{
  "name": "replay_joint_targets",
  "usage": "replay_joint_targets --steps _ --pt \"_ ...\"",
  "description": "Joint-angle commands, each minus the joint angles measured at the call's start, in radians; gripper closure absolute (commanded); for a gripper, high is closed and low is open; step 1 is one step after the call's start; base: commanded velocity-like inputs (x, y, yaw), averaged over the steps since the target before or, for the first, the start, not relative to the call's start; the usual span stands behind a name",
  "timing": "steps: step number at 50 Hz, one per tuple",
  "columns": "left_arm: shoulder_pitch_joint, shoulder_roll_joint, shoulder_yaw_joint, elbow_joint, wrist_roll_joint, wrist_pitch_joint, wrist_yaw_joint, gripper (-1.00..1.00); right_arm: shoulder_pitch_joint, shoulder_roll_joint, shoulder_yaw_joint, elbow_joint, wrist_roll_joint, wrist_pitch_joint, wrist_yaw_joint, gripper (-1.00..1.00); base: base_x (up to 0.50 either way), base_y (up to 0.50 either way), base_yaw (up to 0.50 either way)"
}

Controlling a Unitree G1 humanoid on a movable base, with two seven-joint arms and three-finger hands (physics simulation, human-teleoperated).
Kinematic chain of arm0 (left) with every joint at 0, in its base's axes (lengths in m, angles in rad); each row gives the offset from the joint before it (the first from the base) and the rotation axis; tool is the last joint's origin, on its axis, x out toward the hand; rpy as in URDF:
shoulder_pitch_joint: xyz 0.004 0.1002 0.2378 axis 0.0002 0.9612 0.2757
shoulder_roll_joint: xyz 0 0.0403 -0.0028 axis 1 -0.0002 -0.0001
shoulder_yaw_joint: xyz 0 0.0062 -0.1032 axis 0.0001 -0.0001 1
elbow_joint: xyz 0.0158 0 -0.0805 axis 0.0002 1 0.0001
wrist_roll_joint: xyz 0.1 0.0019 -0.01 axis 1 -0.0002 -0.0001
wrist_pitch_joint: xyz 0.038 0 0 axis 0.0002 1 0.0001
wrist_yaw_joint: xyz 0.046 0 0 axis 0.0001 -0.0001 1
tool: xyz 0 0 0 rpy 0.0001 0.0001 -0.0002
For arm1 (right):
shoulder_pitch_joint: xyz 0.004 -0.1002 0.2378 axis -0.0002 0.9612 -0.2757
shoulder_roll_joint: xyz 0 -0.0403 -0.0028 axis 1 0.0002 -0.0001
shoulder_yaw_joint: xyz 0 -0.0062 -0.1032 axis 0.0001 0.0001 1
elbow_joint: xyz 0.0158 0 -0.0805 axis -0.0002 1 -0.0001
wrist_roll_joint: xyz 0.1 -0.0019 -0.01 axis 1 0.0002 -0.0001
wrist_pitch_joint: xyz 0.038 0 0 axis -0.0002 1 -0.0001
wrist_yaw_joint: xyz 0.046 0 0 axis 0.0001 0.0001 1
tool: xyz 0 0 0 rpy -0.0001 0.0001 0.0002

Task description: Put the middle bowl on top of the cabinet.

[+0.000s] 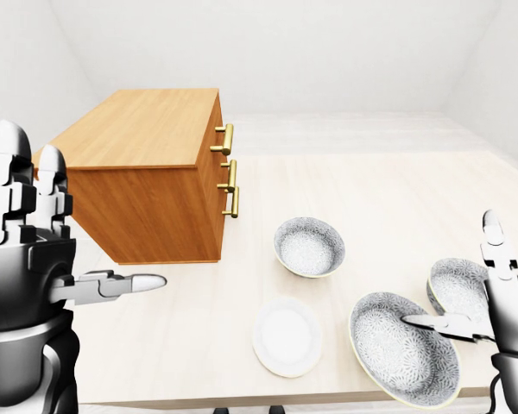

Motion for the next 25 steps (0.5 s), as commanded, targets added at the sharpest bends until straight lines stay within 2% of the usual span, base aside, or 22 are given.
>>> replay_joint_targets --steps 1,13,16,18,23,25 --pt "0.001 -0.020 0.030 -0.003 0.002 0.000 0.031 -1.00 0.059 0.044 -0.006 -0.009 -0.088 0.000 0.042 -1.00 0.00 0.00 0.00" --pt "-0.002 -0.019 0.027 -0.016 -0.002 0.000 0.028 -1.00 0.069 0.034 -0.070 0.066 -0.134 0.000 0.045 -1.00 0.00 0.00 0.00" --pt "0.001 -0.022 0.030 -0.019 -0.013 0.000 0.024 -1.00 0.049 0.035 -0.077 0.077 -0.167 0.000 0.013 -1.00 0.00 0.00 0.00" --pt "0.009 -0.016 0.000 -0.027 -0.009 0.000 0.010 -1.00 0.054 0.028 -0.075 0.106 -0.175 0.000 0.001 -1.00 0.00 0.00 0.00" --pt "0.004 -0.017 0.008 -0.027 -0.015 0.000 0.005 -1.00 0.046 0.002 -0.125 0.116 -0.159 0.000 -0.025 -1.00 0.00 0.00 0.00" --pt "0.003 -0.018 0.012 -0.029 -0.017 0.000 0.005 -1.00 0.053 -0.011 -0.130 0.143 -0.195 0.000 -0.053 -1.00 0.00 0.00 0.00"
